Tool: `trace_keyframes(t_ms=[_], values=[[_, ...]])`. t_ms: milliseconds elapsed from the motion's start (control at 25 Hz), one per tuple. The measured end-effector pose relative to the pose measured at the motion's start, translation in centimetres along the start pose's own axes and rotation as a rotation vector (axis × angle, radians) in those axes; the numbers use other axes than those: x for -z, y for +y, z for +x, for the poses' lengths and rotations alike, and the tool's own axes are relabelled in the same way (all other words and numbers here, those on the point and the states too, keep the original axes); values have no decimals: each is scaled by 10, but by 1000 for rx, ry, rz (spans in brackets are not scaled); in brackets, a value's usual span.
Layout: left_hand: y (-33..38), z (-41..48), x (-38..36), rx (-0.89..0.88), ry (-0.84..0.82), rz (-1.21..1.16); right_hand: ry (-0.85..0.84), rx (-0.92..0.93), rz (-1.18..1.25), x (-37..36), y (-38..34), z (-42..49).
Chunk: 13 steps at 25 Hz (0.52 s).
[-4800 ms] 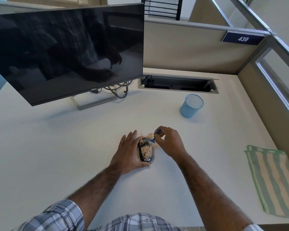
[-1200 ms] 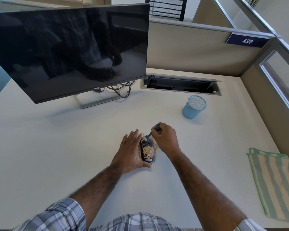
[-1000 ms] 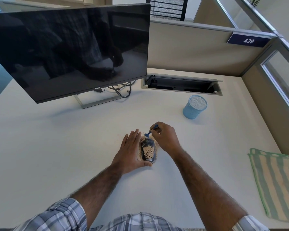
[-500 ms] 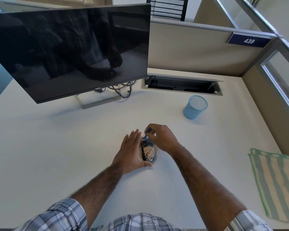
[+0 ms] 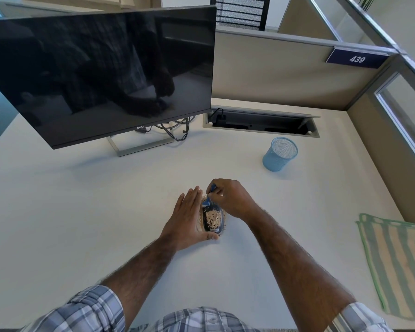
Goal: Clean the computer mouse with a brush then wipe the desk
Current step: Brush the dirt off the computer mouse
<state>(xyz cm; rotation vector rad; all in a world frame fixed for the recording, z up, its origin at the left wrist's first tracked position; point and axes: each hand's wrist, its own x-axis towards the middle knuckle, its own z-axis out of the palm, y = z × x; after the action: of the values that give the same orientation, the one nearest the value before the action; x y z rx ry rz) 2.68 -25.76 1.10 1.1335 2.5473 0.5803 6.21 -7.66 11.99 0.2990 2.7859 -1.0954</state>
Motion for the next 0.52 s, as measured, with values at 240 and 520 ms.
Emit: trace_keyframes(t_ms=[240,520], values=[[0,0,0,3,1,-9,34,-37,-12,-4,-5,2],[-1,-1,0,-4,2,5,38,-29,-17,-2,-6,2]])
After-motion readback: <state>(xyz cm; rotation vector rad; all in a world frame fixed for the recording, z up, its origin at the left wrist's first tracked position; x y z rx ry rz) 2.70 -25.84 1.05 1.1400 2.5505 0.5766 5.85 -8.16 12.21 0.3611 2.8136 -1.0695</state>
